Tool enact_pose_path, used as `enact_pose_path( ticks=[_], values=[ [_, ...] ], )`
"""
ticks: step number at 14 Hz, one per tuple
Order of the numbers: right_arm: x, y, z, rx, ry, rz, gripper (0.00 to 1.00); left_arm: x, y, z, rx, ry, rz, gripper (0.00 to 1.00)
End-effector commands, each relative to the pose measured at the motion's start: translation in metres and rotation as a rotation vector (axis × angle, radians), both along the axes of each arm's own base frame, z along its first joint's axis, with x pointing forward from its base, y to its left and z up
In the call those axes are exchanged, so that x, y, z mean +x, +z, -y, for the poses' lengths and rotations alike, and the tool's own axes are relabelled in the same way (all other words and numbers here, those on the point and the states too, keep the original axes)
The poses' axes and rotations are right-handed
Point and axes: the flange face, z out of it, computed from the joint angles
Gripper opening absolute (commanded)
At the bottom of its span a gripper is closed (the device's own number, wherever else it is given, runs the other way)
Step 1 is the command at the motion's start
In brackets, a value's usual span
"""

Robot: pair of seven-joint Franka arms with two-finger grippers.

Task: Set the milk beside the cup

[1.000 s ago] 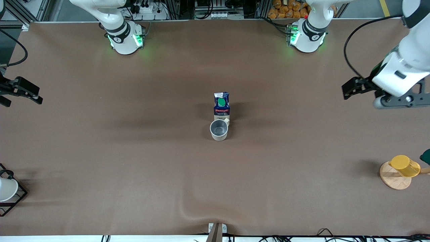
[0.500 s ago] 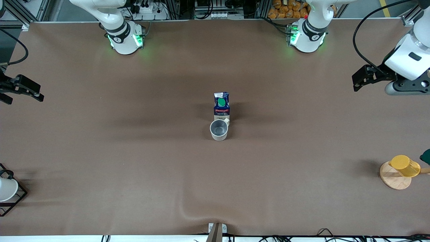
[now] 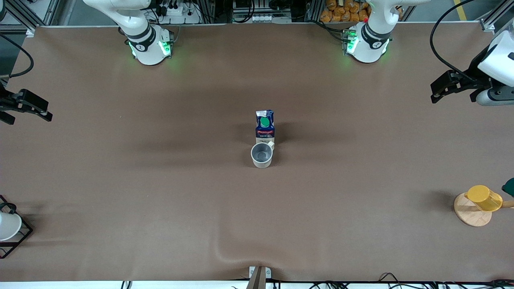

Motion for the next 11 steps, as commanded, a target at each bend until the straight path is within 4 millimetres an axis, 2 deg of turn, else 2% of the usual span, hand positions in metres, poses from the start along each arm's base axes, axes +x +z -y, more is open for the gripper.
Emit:
enact_pose_path(
  ticks=[1,3,9,11],
  values=[
    [-0.001,0.003,0.0,-0.016,-0.003,-0.005,1.0,-0.009,0.006,-0.002,-0.017,-0.008,0.0,1.0],
    [-0.001,0.002,0.0,-0.014,-0.003,-0.008,1.0,-0.009,0.006,-0.009,-0.019,0.004,0.001,1.0],
    [-0.002,0.0,0.004,-0.013,-0.023,-0.015,1.0,-0.01,0.009,-0.011,-0.019,0.001,0.006,1.0],
    [-0.003,0.0,0.002,-0.009,-0.084,-0.021,1.0,-0.02,0.014,-0.013,-0.017,0.003,-0.011,1.0]
  ],
)
